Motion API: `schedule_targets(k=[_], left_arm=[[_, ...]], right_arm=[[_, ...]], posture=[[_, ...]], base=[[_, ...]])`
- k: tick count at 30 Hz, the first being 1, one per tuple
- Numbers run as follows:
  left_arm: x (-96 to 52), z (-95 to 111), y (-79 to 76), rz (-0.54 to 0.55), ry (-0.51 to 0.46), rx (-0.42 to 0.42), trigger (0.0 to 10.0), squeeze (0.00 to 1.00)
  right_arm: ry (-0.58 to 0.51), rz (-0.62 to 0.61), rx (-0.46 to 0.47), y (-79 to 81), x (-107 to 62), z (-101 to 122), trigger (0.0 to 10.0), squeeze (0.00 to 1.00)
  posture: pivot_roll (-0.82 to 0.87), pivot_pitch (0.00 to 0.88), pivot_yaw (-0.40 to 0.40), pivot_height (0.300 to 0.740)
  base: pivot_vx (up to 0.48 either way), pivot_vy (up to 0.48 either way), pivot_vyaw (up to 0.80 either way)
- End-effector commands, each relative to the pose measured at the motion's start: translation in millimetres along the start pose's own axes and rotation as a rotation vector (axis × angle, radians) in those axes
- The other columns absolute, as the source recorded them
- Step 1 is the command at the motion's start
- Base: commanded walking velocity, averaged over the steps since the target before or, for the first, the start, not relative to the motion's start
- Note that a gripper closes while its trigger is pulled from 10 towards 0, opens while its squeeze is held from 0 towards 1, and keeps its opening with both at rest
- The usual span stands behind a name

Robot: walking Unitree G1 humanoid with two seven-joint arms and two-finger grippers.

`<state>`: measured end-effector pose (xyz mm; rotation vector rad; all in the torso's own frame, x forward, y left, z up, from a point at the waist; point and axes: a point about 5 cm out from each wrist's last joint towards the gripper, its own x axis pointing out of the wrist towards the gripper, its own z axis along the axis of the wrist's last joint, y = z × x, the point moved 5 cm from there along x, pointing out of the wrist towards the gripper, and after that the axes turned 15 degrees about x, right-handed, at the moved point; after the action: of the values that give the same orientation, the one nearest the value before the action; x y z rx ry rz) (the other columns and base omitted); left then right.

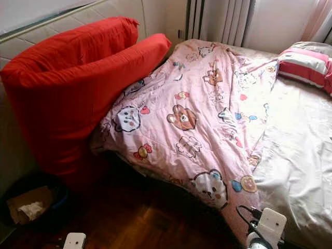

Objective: Clean up the room

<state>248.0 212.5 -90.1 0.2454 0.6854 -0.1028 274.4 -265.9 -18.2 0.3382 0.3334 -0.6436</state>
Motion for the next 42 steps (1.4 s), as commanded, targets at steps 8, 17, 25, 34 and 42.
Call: schedule_targets(k=[8,17,25,34,42], left_arm=[[-5.3,-20.4,-1.4,-0.002,0.078,-0.009,10.0,0.0],[-6.2,-26.1,0.2,0.009,0.114,-0.023,10.0,0.0],[-10.3,-36.5,1.7,0.015,0.147,-0.036,10.0,0.0],[-9.8,-34.9,3.7,0.014,0.144,-0.029,10.0,0.0],[-6.5,-29.2,-2.1,0.01,0.133,-0.031,10.0,0.0]], right_arm=[[0.27,0.186,-0.155,14.2,-10.3,-70.3,10.0,0.0],[0.579,0.277,-0.374,-11.2,-44.9,-137.6,10.0,0.0],[0.593,0.2,-0.323,-38.0,-50.4,-142.8,10.0,0.0],[0.598,0.21,-0.335,-34.8,-54.8,-147.7,10.0,0.0],[0.584,0.207,-0.328,-27.5,-52.5,-145.8,10.0,0.0]], posture=[[-0.01,0.189,0.027,0.74],[0.0,0.16,0.023,0.74],[-0.01,0.142,0.032,0.74],[-0.01,0.148,0.032,0.74],[0.0,0.166,0.027,0.74]], base=[[0.0,0.0,0.0],[0.0,0.0,0.0],[0.0,0.0,0.0],[0.0,0.0,0.29],[0.0,0.0,0.76]])
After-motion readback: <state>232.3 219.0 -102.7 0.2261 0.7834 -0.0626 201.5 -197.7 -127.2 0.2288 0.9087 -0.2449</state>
